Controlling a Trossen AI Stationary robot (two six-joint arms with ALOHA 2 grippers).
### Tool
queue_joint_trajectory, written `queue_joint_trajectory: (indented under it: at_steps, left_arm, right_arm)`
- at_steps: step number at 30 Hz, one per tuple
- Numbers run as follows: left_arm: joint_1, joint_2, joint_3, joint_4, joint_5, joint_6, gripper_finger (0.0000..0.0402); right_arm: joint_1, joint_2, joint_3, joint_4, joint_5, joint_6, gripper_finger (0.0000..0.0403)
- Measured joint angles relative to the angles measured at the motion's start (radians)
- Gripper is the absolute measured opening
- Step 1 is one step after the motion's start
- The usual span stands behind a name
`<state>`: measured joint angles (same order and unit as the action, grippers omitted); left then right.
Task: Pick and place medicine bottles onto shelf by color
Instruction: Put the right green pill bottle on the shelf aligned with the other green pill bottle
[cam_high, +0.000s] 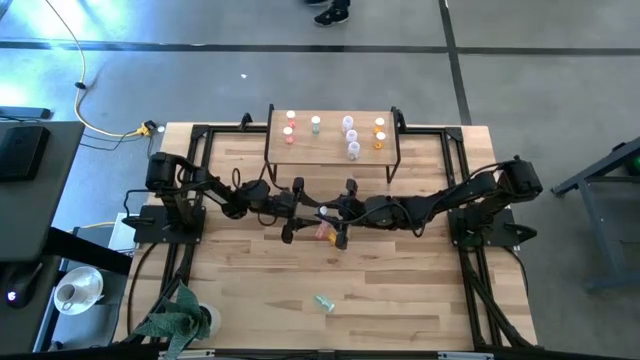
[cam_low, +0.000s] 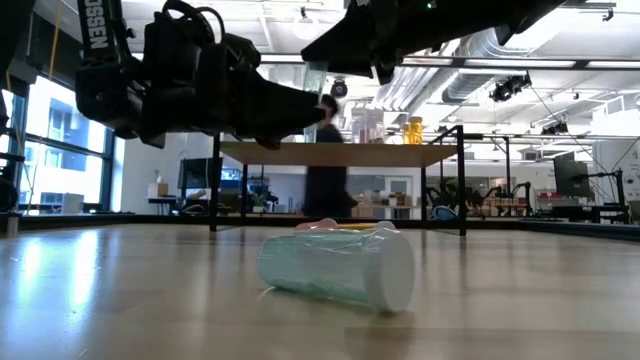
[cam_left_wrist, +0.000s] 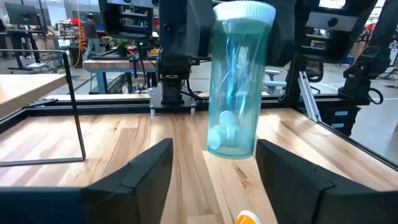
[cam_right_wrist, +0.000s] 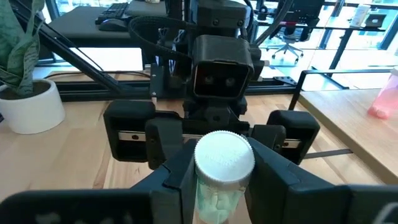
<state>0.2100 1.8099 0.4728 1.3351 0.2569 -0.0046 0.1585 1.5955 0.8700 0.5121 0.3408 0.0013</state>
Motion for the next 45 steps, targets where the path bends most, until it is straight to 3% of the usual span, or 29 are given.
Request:
queue_joint_trajectory:
  at_steps: [5,15,25,32,38,45]
  left_arm:
    - [0.010,-0.035,0.000,-0.032,0.000,-0.020,0.0233]
    - [0.035,-0.267,-0.001,-0.357,0.000,-0.048,0.0234]
    - [0.035,-0.576,-0.001,-0.603,-0.053,0.011,0.0234]
    - [0.074,-0.757,-0.001,-0.717,-0.069,0.031,0.0234]
    - [0.120,-0.858,-0.001,-0.763,-0.063,-0.014,0.0234]
    - [0.126,-0.902,-0.001,-0.801,-0.059,-0.029,0.0234]
  right_arm:
    - [0.000,-0.032,-0.001,-0.007,0.000,-0.001,0.0101]
    - [-0.013,-0.122,0.001,0.047,0.027,-0.092,0.0101]
    - [-0.167,-0.129,0.221,-0.237,0.030,-0.088,0.0101]
    - [-0.305,-0.122,0.278,-0.269,-0.053,-0.017,0.0101]
    - [-0.400,-0.062,0.281,-0.255,-0.075,0.028,0.0101]
    - [-0.472,0.028,0.393,-0.289,-0.159,0.078,0.0101]
